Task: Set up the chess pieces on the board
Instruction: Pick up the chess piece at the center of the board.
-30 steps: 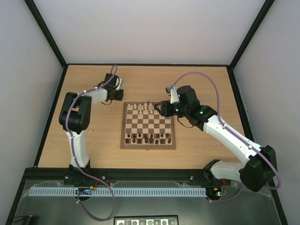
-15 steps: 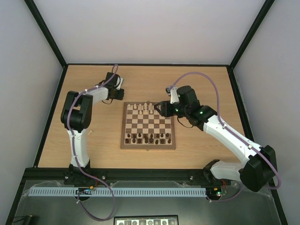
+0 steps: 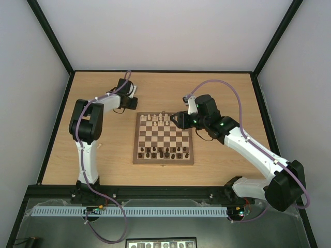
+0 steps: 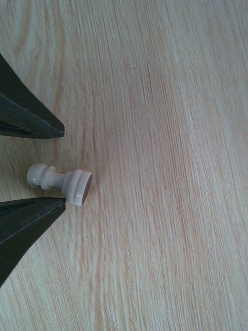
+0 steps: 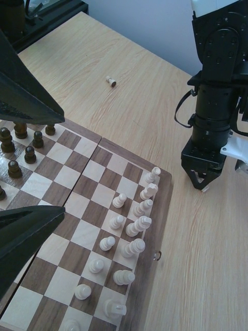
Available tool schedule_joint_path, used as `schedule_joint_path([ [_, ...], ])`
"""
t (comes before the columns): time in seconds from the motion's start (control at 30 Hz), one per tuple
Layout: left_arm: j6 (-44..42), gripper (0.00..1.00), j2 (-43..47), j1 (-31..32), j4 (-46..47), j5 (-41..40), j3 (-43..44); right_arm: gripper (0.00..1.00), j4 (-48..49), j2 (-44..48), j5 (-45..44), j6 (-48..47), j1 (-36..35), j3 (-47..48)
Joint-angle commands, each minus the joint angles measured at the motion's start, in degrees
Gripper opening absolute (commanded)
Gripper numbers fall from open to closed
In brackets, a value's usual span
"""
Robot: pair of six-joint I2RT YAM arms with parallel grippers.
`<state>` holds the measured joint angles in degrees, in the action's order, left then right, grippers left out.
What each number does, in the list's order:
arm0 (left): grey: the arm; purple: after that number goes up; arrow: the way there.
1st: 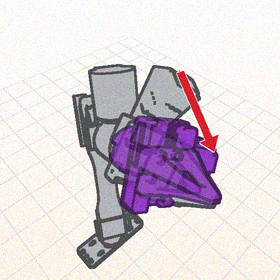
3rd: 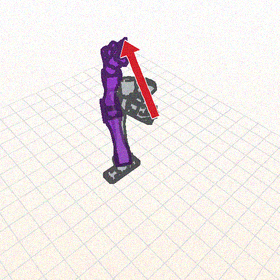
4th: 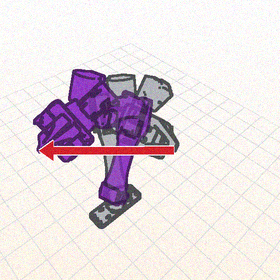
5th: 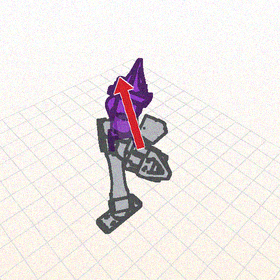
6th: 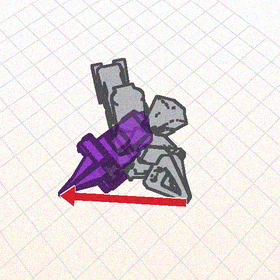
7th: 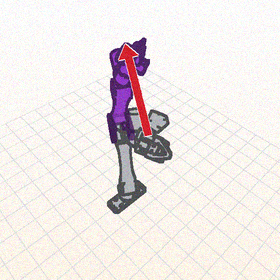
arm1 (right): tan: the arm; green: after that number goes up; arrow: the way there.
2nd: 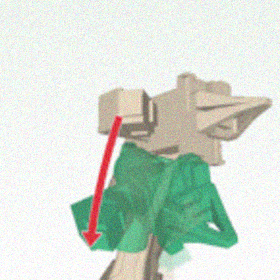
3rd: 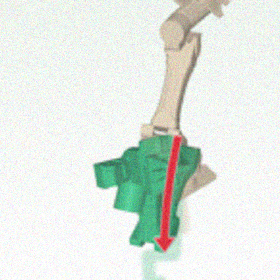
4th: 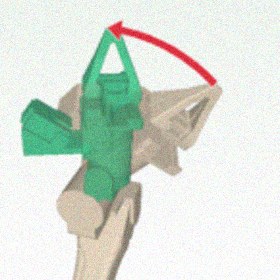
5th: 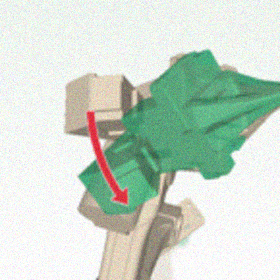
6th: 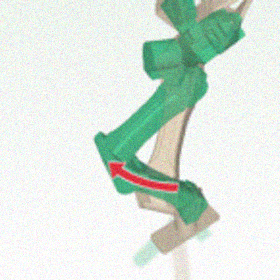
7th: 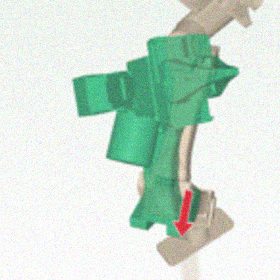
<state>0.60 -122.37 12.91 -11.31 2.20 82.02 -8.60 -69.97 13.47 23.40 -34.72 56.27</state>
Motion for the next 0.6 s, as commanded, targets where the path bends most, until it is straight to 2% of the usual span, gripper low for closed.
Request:
schedule_joint_path([
  [0.0,-0.7,0.33,-1.5,0.2,-2.0,0.5,2.0,0.45,1.3,-0.4,0.5,-0.4,0.3,-0.7],
  [0.57,-0.3,0.12,-1.6,0.5,-2.7,-0.3,1.8,0.44,1.6,-0.4,0.4,-0.4,0.3,-0.9],
])
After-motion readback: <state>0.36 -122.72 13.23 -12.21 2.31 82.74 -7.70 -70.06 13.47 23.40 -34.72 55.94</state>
